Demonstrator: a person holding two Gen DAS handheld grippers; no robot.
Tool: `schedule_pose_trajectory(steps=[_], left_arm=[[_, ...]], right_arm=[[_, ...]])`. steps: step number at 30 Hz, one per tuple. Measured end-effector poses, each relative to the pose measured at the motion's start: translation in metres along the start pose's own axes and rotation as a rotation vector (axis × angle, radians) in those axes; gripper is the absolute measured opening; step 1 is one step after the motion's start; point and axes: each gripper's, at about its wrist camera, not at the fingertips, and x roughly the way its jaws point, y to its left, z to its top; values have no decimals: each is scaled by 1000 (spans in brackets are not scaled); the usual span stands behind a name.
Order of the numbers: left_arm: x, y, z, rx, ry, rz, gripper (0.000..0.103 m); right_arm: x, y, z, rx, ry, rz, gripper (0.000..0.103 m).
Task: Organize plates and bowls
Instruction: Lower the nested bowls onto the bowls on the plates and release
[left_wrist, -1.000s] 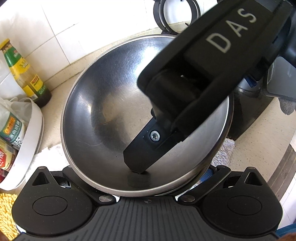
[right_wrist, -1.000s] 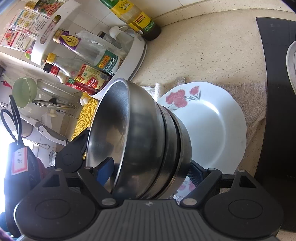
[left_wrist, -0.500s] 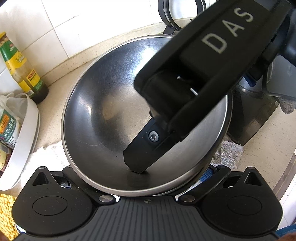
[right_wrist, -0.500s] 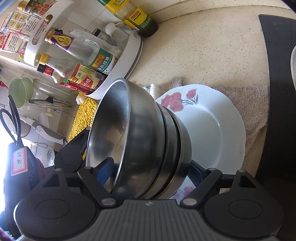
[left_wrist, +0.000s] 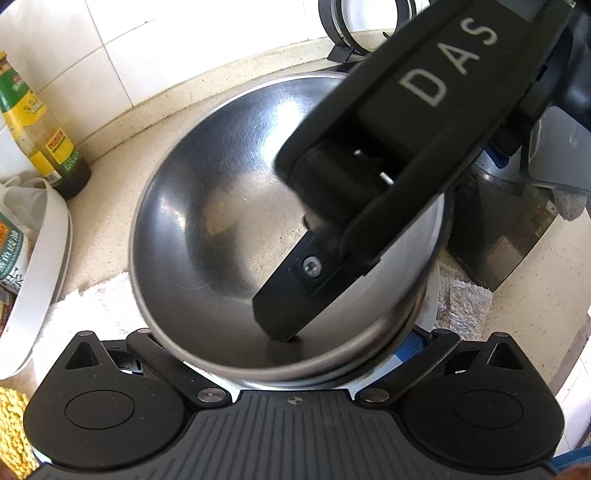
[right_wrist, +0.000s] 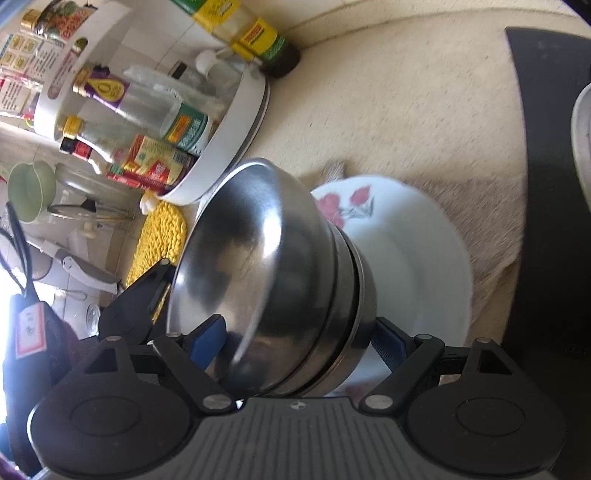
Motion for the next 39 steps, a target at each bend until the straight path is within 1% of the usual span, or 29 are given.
schedule_pose_trajectory(steps=[2,5,11,13,15,19,22,25,28,31,34,36,37,38,39], left_arm=[[-3,-2,-1,17,-16,13,102],[-7,-5,0,38,-34,19,102],[-15,-10,-8,47,-39,1,102],[-15,-13,-13,51,-34,-3,102],[-18,-14,-17,52,-41,-6,101],[-17,-17,-13,62,-52,4,102],[-15,-17,-12,42,-63,9,102],[-15,-17,-13,24,-63,12,102],[-22,-22,-22,5,-57,28,101],[-37,-18,-34,-27,-75,18,102],[-53,-8,-44,-82,-99,17,103],[-63,-5,-54,-132,-111,8,103],[-67,-3,-57,-158,-116,6,103],[-71,0,-60,-180,-121,5,103],[-76,2,-60,-199,-130,6,103]], right_arm=[[-6,-1,-2,-3,-12,-9,87],[-15,-1,-10,-21,-20,-48,87],[-17,-3,-28,-29,-12,-88,87],[-15,-2,-29,-32,-22,-86,87],[-15,1,-27,-44,-41,-110,86],[-13,2,-22,-60,-74,-136,86],[-12,3,-24,-48,-95,-138,87],[-24,12,-38,-62,-122,-117,87],[-47,22,-57,-72,-198,-95,87],[-69,37,-80,-93,-293,-94,88],[-87,55,-106,-123,-417,-113,90],[-100,72,-122,-151,-520,-156,92],[-107,82,-130,-178,-568,-187,95],[-113,94,-138,-200,-615,-229,102],[-118,107,-148,-209,-662,-286,103]])
